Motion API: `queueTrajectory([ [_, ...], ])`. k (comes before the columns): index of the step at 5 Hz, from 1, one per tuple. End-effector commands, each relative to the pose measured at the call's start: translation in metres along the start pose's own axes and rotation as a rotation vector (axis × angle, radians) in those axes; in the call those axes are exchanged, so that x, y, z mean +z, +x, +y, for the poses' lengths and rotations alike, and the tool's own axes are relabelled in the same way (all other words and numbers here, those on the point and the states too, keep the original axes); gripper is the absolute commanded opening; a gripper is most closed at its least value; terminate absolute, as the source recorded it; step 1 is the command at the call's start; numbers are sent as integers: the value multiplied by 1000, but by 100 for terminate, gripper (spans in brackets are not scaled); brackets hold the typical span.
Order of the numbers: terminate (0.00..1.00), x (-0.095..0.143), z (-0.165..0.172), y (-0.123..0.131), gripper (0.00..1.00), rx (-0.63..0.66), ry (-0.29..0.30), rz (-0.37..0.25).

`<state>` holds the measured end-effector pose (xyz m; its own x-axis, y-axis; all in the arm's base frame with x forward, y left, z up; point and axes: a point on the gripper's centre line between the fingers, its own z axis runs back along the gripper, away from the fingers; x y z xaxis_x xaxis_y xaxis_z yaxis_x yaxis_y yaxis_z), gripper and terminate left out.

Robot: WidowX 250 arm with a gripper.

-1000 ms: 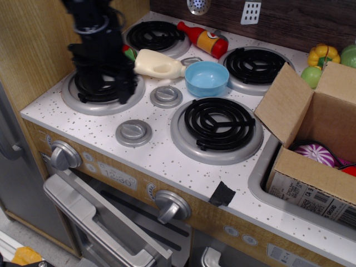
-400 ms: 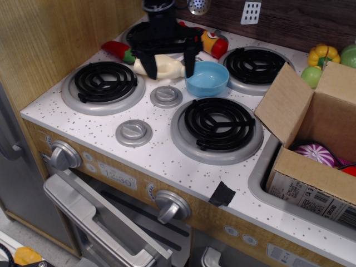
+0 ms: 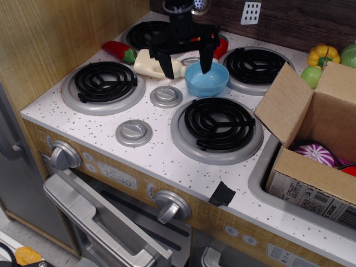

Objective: Pick up bowl and put in small4fbox

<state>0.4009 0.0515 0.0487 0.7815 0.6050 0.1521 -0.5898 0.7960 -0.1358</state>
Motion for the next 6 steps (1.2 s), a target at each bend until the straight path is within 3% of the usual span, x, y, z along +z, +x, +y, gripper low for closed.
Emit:
queueTrajectory([
  [1,0,0,3,33,100,49,-27,-108],
  [3,0,-29,5,35,100,86,4,-137],
  [4,0,-31,1,36,0,105,-3,-128],
  [6,0,-21,-9,37,0,87,-7,-106],
])
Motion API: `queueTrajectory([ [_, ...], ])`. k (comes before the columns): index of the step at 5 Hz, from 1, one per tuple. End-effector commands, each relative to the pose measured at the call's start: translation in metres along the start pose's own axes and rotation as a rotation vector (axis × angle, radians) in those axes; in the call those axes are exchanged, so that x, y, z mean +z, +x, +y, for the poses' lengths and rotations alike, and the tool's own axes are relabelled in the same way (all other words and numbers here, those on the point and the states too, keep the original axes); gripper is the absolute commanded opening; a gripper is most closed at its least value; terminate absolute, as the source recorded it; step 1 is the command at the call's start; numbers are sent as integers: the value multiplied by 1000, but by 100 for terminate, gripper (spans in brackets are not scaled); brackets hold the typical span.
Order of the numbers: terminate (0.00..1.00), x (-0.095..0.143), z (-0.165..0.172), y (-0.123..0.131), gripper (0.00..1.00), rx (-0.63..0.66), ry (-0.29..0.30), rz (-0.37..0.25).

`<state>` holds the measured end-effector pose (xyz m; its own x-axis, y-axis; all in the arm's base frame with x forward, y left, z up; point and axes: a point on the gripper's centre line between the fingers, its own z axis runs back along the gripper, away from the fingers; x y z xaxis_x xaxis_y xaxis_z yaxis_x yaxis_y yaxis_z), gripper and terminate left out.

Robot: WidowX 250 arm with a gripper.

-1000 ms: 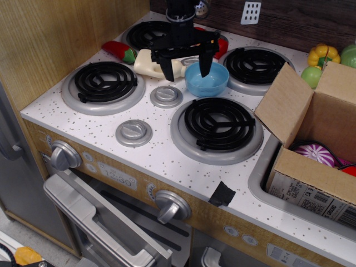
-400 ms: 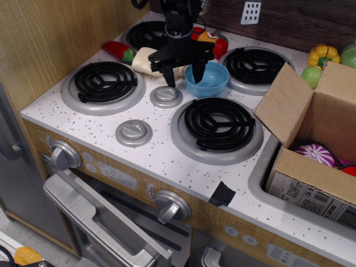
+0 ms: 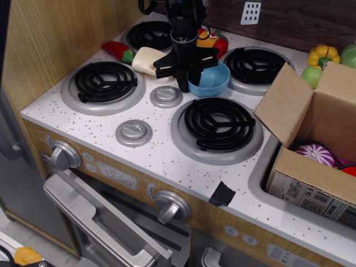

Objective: Pick up bowl and put in small4fbox

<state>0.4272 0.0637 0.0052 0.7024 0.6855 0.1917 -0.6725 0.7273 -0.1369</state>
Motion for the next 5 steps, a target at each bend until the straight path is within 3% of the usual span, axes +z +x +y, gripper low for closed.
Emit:
queueTrajectory([
  [1,0,50,-15,15,0,-7,-32,-38],
  [2,0,88,-11,-1,0,-19,-25,-28],
  [3,0,113,-1,-10,0,-36,17,-59],
  [4,0,143,1,-25,0,-20,1,-35],
  [5,0,165,-22,-62,0,-36,-19,-12],
])
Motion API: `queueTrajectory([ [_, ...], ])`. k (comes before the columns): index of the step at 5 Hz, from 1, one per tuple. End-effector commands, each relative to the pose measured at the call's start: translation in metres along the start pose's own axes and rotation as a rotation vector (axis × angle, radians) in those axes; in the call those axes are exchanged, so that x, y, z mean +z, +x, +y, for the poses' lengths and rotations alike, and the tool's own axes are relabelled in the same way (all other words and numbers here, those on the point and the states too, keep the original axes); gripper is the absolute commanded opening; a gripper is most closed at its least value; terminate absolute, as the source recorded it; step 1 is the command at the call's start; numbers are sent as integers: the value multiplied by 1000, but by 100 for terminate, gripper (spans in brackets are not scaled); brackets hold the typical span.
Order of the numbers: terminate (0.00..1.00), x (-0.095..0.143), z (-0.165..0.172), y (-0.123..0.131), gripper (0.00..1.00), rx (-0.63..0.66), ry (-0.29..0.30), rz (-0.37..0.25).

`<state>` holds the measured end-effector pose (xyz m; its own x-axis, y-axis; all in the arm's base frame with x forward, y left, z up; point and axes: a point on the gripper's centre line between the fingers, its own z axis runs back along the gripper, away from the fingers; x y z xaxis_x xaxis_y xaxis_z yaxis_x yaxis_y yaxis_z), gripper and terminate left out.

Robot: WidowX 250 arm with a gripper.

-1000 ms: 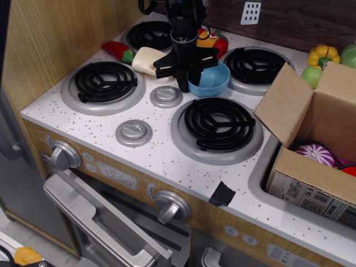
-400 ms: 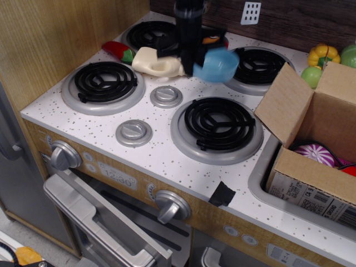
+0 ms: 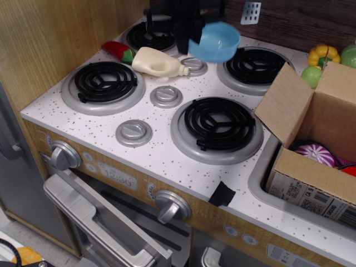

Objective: Pick up bowl and put in small4fbox

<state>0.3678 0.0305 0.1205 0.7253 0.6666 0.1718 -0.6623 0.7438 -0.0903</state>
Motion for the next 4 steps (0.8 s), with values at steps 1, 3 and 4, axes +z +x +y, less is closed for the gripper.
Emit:
queueTrajectory([
  [1,0,58,-40,-52,0,-101,-98,23],
  [3,0,66,-92,-101,0,-14,-100,119],
  [4,100,66,-103,-111,100,31,-75,102],
])
